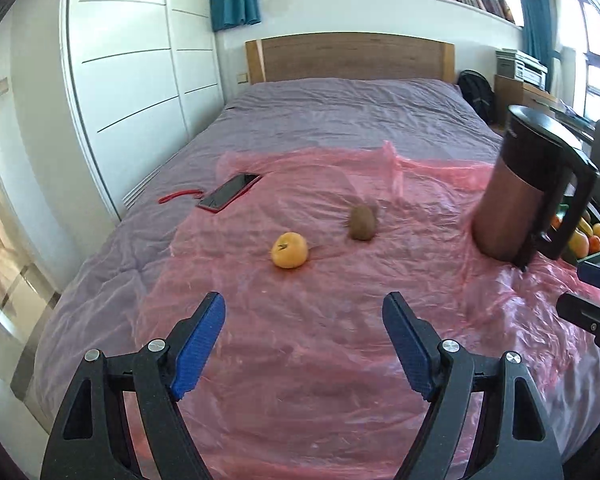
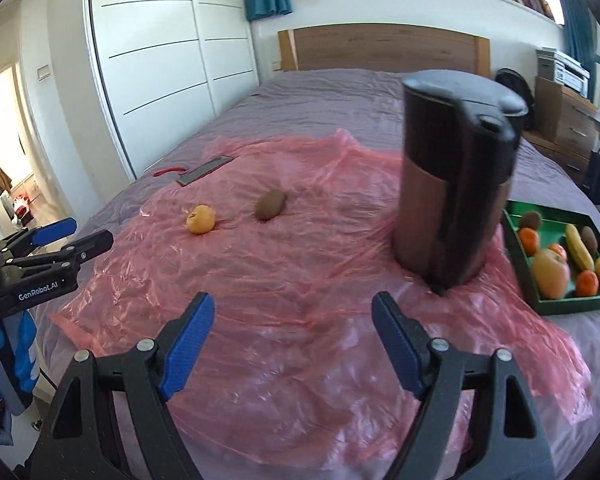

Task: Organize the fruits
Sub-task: 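Withdraw both open grippers past the kettle toward the remaining fruits, then grasp the yellow pear with the left gripper while the right gripper grasps the kiwi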

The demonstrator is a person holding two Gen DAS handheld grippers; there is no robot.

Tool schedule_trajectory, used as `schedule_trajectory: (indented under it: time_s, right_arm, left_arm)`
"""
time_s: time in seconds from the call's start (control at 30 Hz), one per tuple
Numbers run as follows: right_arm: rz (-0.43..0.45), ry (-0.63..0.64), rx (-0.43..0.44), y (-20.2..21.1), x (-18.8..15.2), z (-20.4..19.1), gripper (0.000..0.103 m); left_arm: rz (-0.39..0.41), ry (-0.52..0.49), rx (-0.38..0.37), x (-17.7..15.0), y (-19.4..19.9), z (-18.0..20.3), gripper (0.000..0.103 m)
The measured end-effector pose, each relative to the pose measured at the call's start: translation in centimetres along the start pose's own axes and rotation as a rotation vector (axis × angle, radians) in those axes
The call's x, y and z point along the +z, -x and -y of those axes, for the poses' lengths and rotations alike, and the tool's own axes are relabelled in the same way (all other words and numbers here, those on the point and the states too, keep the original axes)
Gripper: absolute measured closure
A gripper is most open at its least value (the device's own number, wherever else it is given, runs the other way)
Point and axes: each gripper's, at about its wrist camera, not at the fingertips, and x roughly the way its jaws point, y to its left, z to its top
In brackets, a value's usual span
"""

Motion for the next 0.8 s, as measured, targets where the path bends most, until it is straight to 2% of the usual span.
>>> schedule_trajectory:
  time_s: [0.17, 0.27, 0.43, 0.53, 0.63, 0.8]
  right_arm:
    - [-0.014, 0.028, 0.024, -5.2, 3.7, -2.3, 0.0]
    - [-0.02, 0.023, 0.03, -8.6, 6.0, -2.9, 0.0]
    - [-0.052, -0.004, 0.036, -15.0, 9.1, -2.9, 0.0]
    - [-0.088, -0.039, 0.038, -19.1, 10.0, -2.5, 0.0]
    - [-0.134, -0.061, 0.036, -22.7, 10.1, -2.1, 0.0]
    - [-0.166, -0.069, 0.041, -26.6, 10.3, -2.1, 0.001]
  left_arm:
    - [-0.022, 0.103, -0.006, 1.4, -4.7, -4.0, 0.027]
    - [-0.036, 0.129, -0.029, 2.5, -7.9, -4.8, 0.027]
    - [-0.117, 0.14, -0.099, 3.8, -14.2, -4.7, 0.027]
    - [-0.141, 0.124, -0.069, 3.8, -17.6, -4.1, 0.027]
    - [-0.18, 0.141, -0.077, 3.5, -20.3, -3.9, 0.027]
    - [-0.204, 0.163, -0.069, 2.7, -22.7, -3.9, 0.028]
